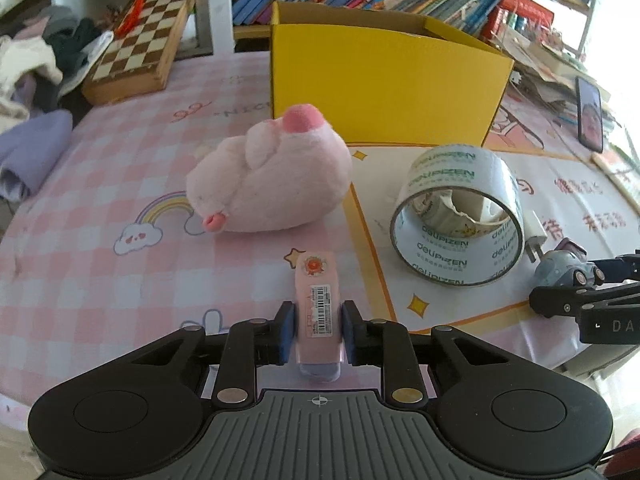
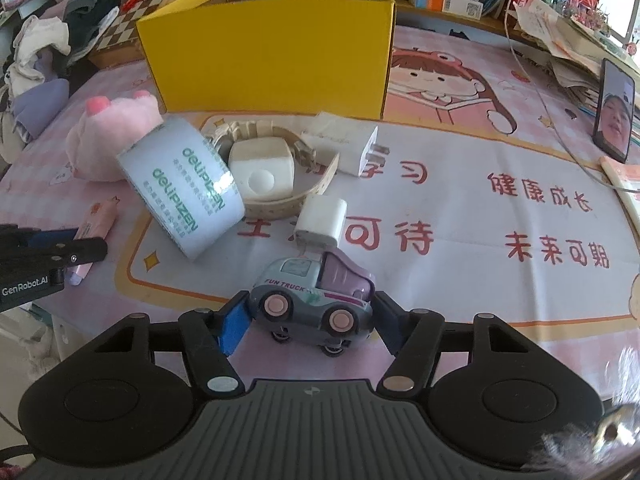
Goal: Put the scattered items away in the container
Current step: 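Grasp the toy truck with the right tool while the left tool grasps the pink highlighter, then carry truck and highlighter into the yellow box and open both tools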
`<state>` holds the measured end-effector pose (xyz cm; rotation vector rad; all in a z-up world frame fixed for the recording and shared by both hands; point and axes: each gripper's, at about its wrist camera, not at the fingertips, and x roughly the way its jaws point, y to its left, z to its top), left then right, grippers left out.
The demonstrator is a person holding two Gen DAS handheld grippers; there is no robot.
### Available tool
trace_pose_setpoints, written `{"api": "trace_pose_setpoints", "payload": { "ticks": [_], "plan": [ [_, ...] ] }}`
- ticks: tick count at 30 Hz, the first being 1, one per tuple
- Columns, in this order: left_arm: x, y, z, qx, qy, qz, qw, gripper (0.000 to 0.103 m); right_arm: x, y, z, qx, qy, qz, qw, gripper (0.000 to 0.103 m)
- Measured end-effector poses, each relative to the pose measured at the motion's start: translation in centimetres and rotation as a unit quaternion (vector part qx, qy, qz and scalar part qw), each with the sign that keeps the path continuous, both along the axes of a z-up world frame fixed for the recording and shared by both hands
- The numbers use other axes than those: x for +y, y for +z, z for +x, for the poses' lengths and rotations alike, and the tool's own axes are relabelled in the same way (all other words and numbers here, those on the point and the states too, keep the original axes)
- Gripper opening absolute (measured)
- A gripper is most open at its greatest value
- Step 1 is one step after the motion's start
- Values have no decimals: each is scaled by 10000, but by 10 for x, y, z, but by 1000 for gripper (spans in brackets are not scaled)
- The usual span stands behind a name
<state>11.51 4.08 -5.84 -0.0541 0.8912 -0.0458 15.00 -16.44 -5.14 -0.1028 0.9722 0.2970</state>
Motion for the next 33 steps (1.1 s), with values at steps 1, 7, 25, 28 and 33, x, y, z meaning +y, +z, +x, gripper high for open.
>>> {"api": "trace_pose_setpoints", "payload": {
  "ticks": [1, 7, 25, 28, 33],
  "plan": [
    [2, 1, 0, -8, 24, -38, 10000, 23, -1, 2, 1, -4, -25, 16, 10000, 63],
    [13, 9, 0, -57, 165, -263, 9995, 23, -11, 13, 8, -60, -222, 140, 9996, 63],
    [46, 93, -1, -1290, 452, -754, 9877, 23, -41, 72, 16, -886, -579, 528, 9930, 63],
    [43, 112, 8, -1534, 349, -833, 9840, 23, -46, 90, 25, -1122, -475, 619, 9906, 63],
    [33, 137, 30, -1831, 102, -938, 9786, 23, -53, 121, 41, -1513, -301, 769, 9850, 63]
  ]
}}
